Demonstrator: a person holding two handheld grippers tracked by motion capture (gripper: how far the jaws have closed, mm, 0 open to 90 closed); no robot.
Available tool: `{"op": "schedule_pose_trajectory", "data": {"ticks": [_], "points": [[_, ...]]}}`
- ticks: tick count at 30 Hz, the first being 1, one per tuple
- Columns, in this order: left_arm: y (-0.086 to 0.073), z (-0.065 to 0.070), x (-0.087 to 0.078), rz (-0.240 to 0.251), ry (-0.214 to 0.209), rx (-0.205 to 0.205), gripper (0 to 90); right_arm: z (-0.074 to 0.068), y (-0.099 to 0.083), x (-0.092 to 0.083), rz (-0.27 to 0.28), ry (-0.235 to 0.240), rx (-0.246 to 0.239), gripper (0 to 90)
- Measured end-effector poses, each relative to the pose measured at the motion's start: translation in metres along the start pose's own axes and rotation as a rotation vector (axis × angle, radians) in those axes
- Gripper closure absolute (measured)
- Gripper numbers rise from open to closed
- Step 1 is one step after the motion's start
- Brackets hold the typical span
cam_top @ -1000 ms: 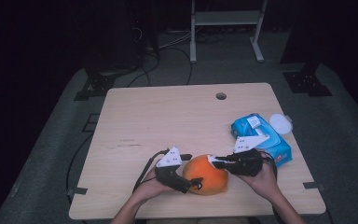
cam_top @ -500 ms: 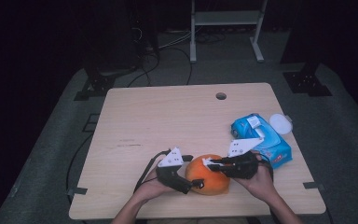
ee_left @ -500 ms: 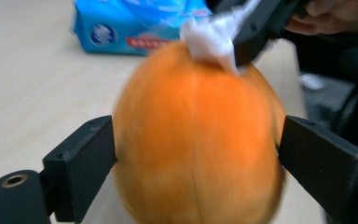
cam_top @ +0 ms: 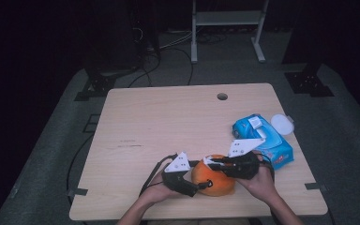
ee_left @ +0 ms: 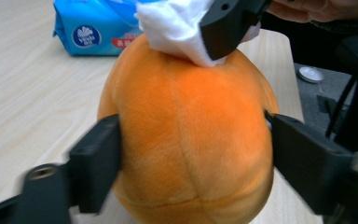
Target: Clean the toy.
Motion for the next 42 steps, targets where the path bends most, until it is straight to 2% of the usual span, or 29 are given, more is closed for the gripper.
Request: {"op": "schedule_pose_trajectory", "data": {"ticks": [2,5,8,11,13,14,16,19,21,24,26,28,32,34,36,39,42], "points": [[0.002,0.000,-0.001,0.004,0.005,-0.004,29.7,-0.004,0.002,0.001,0.003,-0.006,-0.007,80.2],[0.003,0.002,0.000,-0.006,0.016,0.001,32.0,-0.021,0.006,0.007,0.010,0.047,-0.028,80.2],[0.001,-0.001,-0.001,-0.005,0.018,-0.009,32.5,-0.029,0.006,0.013,-0.021,0.039,-0.073,80.2],[0.000,-0.003,-0.001,0.004,0.015,-0.027,32.3,-0.018,0.007,0.004,-0.013,0.004,-0.061,80.2],[-0.001,-0.003,-0.001,0.002,0.010,-0.026,26.3,-0.006,0.003,-0.003,-0.019,-0.038,-0.046,80.2],[-0.002,-0.002,0.001,-0.001,-0.018,-0.038,21.5,-0.002,0.000,-0.005,-0.018,-0.038,-0.031,80.2],[-0.004,-0.002,0.003,-0.011,-0.005,-0.023,19.1,0.003,-0.005,-0.005,-0.010,-0.039,-0.010,80.2],[-0.003,-0.002,0.002,-0.011,0.011,-0.019,26.2,0.002,-0.003,-0.003,-0.006,-0.032,-0.005,80.2],[-0.001,-0.002,0.001,-0.007,0.017,-0.024,30.0,-0.006,0.000,0.000,0.001,-0.013,-0.018,80.1],[-0.001,-0.003,0.002,-0.014,0.021,-0.023,31.1,-0.021,0.003,0.007,0.003,0.043,-0.039,80.2],[-0.003,-0.004,0.001,-0.012,0.023,-0.034,31.7,-0.027,0.004,0.010,-0.014,0.039,-0.068,80.2],[-0.004,-0.005,0.001,-0.008,0.024,-0.049,32.0,-0.023,0.005,0.008,-0.021,0.022,-0.073,80.2],[-0.005,-0.007,0.001,0.002,0.007,-0.061,30.5,-0.002,-0.002,-0.003,-0.033,-0.050,-0.047,80.2],[-0.005,-0.006,0.003,0.008,-0.014,-0.087,25.1,0.003,-0.007,-0.005,-0.032,-0.028,-0.014,80.2],[-0.005,-0.006,0.003,0.004,-0.008,-0.077,25.7,0.003,-0.008,-0.004,-0.031,-0.025,-0.009,80.2],[-0.002,-0.003,0.002,-0.005,0.012,-0.047,30.2,-0.008,-0.002,0.000,-0.026,-0.023,-0.032,80.2],[0.002,0.005,0.005,-0.021,0.021,0.012,31.0,-0.025,0.005,0.010,-0.016,0.039,-0.050,80.2]]}}
Point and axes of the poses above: each handheld gripper's, and its own axes: x roughly forward along the jaws, y roughly out of its top, z roughly to its right, the point moved 8 cm from there along x, roughly forward along the jaws, and after that the axes turned 4 degrees about x, right-handed, at the moved point
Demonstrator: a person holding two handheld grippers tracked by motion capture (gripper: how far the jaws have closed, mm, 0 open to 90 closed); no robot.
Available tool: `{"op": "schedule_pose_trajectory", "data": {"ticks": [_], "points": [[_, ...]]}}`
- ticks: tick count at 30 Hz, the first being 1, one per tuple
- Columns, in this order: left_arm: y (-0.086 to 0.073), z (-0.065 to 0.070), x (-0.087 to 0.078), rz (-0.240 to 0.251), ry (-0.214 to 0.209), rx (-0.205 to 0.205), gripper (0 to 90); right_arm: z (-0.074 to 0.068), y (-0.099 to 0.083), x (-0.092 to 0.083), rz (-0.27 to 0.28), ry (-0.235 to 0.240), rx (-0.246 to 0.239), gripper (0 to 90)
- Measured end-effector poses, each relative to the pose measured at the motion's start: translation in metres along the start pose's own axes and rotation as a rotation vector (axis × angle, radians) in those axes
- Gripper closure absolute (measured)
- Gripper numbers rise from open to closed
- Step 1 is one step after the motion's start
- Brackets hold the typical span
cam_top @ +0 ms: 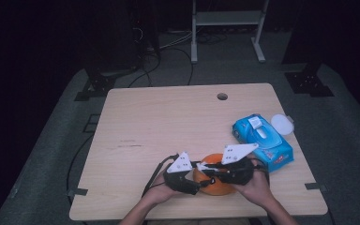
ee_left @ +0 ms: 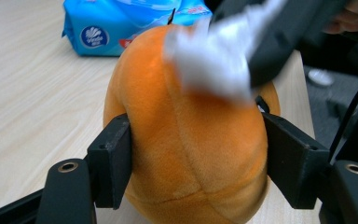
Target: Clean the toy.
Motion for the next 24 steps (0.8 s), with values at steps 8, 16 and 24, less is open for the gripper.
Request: {"op": "schedule_pose_trajectory", "data": {"ticks": [8,16,24], "points": [[-0.002,0.002,0.000,-0.009,0.003,0.029,31.6,0.016,0.004,-0.007,0.000,-0.088,0.000,80.3],[-0.003,-0.003,0.004,0.019,-0.041,-0.091,14.1,0.038,-0.015,-0.023,-0.004,-0.100,0.080,80.3],[0.005,0.002,0.003,0.034,-0.001,-0.011,31.5,0.006,0.002,-0.004,-0.010,-0.036,0.010,80.2]]}}
Point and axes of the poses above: each handheld gripper's, and its own axes: x roughly forward along the jaws, y roughly out of its top, z roughly to its right, the point moved 8 cm from there along x, roughly forward along the jaws, and after that the axes turned 4 degrees about x, right-handed, at the moved point
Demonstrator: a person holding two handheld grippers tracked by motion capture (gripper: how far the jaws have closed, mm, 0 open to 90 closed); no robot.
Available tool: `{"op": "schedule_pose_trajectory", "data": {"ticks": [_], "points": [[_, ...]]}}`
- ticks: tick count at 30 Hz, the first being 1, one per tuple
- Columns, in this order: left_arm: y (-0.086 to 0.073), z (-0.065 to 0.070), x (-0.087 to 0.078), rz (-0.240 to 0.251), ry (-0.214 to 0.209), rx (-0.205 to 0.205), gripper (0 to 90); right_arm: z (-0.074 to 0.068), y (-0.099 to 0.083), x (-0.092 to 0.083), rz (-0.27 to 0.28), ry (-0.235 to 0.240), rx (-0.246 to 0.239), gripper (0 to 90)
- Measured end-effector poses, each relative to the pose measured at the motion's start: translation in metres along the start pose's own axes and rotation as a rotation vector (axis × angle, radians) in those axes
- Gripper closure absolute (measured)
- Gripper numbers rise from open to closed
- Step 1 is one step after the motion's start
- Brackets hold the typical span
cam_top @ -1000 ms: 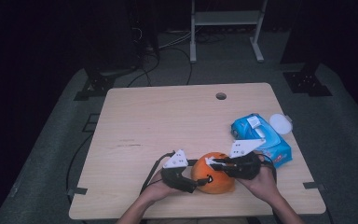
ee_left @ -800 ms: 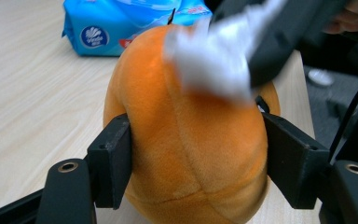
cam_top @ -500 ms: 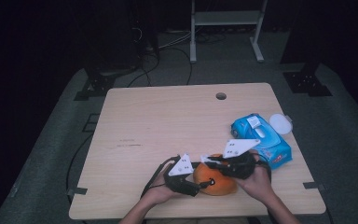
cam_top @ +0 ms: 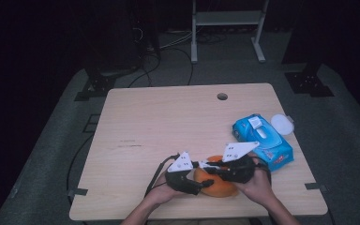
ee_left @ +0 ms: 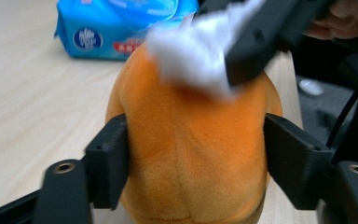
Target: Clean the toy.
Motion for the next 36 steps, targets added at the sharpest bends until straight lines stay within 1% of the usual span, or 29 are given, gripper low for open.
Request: {"op": "schedule_pose_trajectory", "data": {"ticks": [2,3,5,6,8,10,11,12,13,14,15,16,17,18,19,20,22,23,24,26,27,28,29,30,31,32,33,34,36], "points": [[0.003,0.005,0.001,-0.013,0.013,0.075,32.5,-0.007,0.005,0.005,-0.002,0.005,-0.023,80.3],[0.003,0.006,0.001,-0.018,0.016,0.087,32.5,-0.008,0.007,0.006,-0.006,-0.006,-0.036,80.3],[0.002,0.006,0.000,-0.019,0.017,0.097,32.6,-0.003,0.008,0.002,-0.006,-0.021,-0.030,80.4],[0.000,0.006,0.000,-0.028,0.018,0.105,32.5,0.001,0.007,-0.001,-0.007,-0.038,-0.028,80.4],[-0.002,0.005,-0.001,-0.025,0.011,0.100,32.4,0.011,0.002,-0.008,-0.027,-0.072,-0.014,80.3],[-0.003,0.005,-0.001,-0.024,0.003,0.096,31.6,0.019,-0.004,-0.017,-0.034,-0.067,0.007,80.3],[-0.004,0.006,-0.001,-0.021,-0.006,0.088,30.5,0.021,-0.008,-0.021,-0.039,-0.053,0.018,80.3],[-0.004,0.007,-0.002,-0.018,-0.026,0.076,28.4,0.022,-0.011,-0.024,-0.036,-0.037,0.029,80.3],[-0.003,0.008,-0.002,-0.012,-0.047,0.053,25.7,0.022,-0.014,-0.025,-0.038,-0.021,0.033,80.3],[-0.002,0.007,-0.002,-0.008,-0.055,0.024,21.3,0.021,-0.016,-0.024,-0.049,-0.014,0.031,80.3],[-0.001,0.006,-0.001,0.000,-0.061,-0.024,16.6,0.019,-0.017,-0.022,-0.058,-0.012,0.023,80.3],[0.000,0.004,0.000,-0.002,-0.066,-0.063,12.1,0.017,-0.017,-0.019,-0.063,-0.004,0.018,80.3],[0.000,0.003,0.001,-0.007,-0.065,-0.086,8.7,0.013,-0.017,-0.016,-0.070,0.007,0.010,80.3],[0.000,0.003,0.003,-0.017,-0.057,-0.091,6.9,0.009,-0.016,-0.013,-0.072,0.025,0.006,80.3],[-0.002,0.003,0.006,-0.035,-0.052,-0.093,6.8,0.005,-0.014,-0.010,-0.077,0.030,-0.005,80.3],[-0.003,0.004,0.007,-0.042,-0.048,-0.087,9.3,0.002,-0.014,-0.007,-0.083,0.024,-0.017,80.2],[-0.003,0.003,0.004,-0.030,-0.032,-0.042,24.3,0.001,-0.012,-0.005,-0.089,-0.001,-0.042,80.1],[-0.002,0.002,0.002,-0.027,-0.027,-0.022,31.2,0.001,-0.011,-0.006,-0.080,-0.009,-0.035,80.1],[0.000,0.002,0.000,-0.018,-0.016,0.011,36.5,0.001,-0.008,-0.008,-0.058,-0.004,-0.021,80.1],[0.009,0.000,-0.004,0.010,0.016,0.091,41.3,0.002,-0.002,-0.013,-0.021,-0.012,-0.012,80.2],[0.013,-0.002,-0.006,0.022,0.051,0.134,42.1,0.002,0.001,-0.015,-0.001,-0.020,-0.015,80.2],[0.016,-0.005,-0.008,0.034,0.083,0.168,42.4,0.002,0.005,-0.017,0.017,-0.036,-0.020,80.2],[0.016,-0.008,-0.010,0.034,0.107,0.207,42.3,0.002,0.008,-0.018,0.034,-0.049,-0.022,80.1],[0.014,-0.012,-0.011,0.018,0.124,0.251,42.2,0.003,0.010,-0.018,0.044,-0.054,-0.019,80.1],[0.009,-0.015,-0.012,0.004,0.130,0.264,41.5,0.004,0.010,-0.016,0.041,-0.059,-0.017,80.0],[0.004,-0.017,-0.012,0.006,0.113,0.248,40.3,0.007,0.009,-0.014,0.030,-0.066,-0.018,80.1],[0.004,-0.017,-0.012,0.006,0.113,0.248,39.3,0.007,0.009,-0.014,0.030,-0.066,-0.018,80.1],[-0.004,-0.023,-0.014,0.019,0.093,0.219,38.4,0.013,0.003,-0.010,0.015,-0.070,-0.010,80.2],[-0.007,-0.025,-0.016,0.034,0.072,0.200,35.8,0.018,-0.001,-0.011,0.015,-0.071,0.006,80.2]]}}
Point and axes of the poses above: each handheld gripper's, and its own axes: x roughly forward along the jaws, y roughly out of its top, z roughly to its right, the point moved 8 cm from there along x, roughly forward along the jaws, and after that the axes turned 4 degrees about x, right-handed, at the moved point
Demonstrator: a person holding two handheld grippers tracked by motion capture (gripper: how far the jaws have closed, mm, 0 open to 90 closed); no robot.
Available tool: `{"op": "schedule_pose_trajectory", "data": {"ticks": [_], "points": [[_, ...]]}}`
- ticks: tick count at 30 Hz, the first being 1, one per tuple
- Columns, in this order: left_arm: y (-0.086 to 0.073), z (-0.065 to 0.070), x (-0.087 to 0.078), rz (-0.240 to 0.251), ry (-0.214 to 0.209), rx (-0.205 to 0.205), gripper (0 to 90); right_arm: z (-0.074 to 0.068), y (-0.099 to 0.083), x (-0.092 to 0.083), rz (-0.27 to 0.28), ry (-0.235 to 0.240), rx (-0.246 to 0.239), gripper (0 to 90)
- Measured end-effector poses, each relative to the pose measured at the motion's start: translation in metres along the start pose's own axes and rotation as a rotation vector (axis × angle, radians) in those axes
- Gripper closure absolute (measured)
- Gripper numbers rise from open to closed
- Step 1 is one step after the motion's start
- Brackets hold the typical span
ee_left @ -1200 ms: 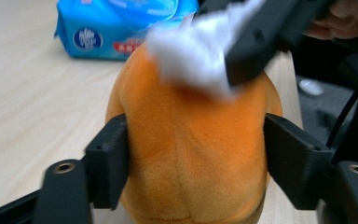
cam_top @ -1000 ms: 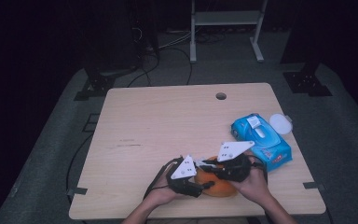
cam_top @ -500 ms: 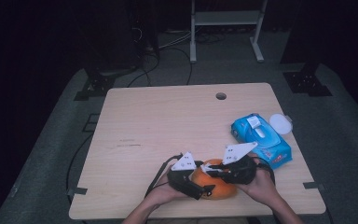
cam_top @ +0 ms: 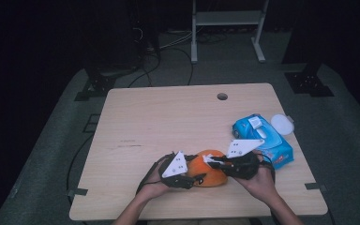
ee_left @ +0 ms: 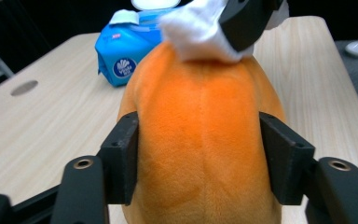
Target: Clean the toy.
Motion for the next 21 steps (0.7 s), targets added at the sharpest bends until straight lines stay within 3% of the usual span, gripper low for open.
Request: {"op": "schedule_pose_trajectory", "data": {"ticks": [8,10,12,15,17,21], "points": [[0.002,0.004,0.002,0.007,0.001,0.015,33.4,0.007,-0.006,-0.009,-0.005,-0.010,0.029,80.2],[0.005,0.007,0.003,-0.001,-0.004,0.050,33.6,-0.004,0.002,-0.003,-0.004,-0.008,-0.006,80.1],[0.005,0.008,0.003,-0.005,-0.004,0.058,33.7,-0.008,0.006,0.001,-0.020,-0.026,-0.046,80.1],[0.004,0.008,0.002,-0.002,-0.006,0.055,33.9,-0.002,0.011,-0.002,-0.016,-0.050,-0.056,80.2],[0.004,0.007,0.003,0.004,-0.005,0.044,32.0,0.005,0.007,-0.005,-0.031,-0.043,-0.020,80.2],[0.001,-0.004,0.001,-0.006,-0.003,-0.115,15.3,0.015,-0.009,-0.005,-0.078,-0.036,0.007,80.2]]}}
Point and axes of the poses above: each handheld gripper's, and its own axes: x roughly forward along the jaws, y roughly out of its top, z roughly to its right, the point moved 8 cm from there along x, roughly forward along the jaws, and after that the axes turned 4 degrees about x, right-handed, at the moved point
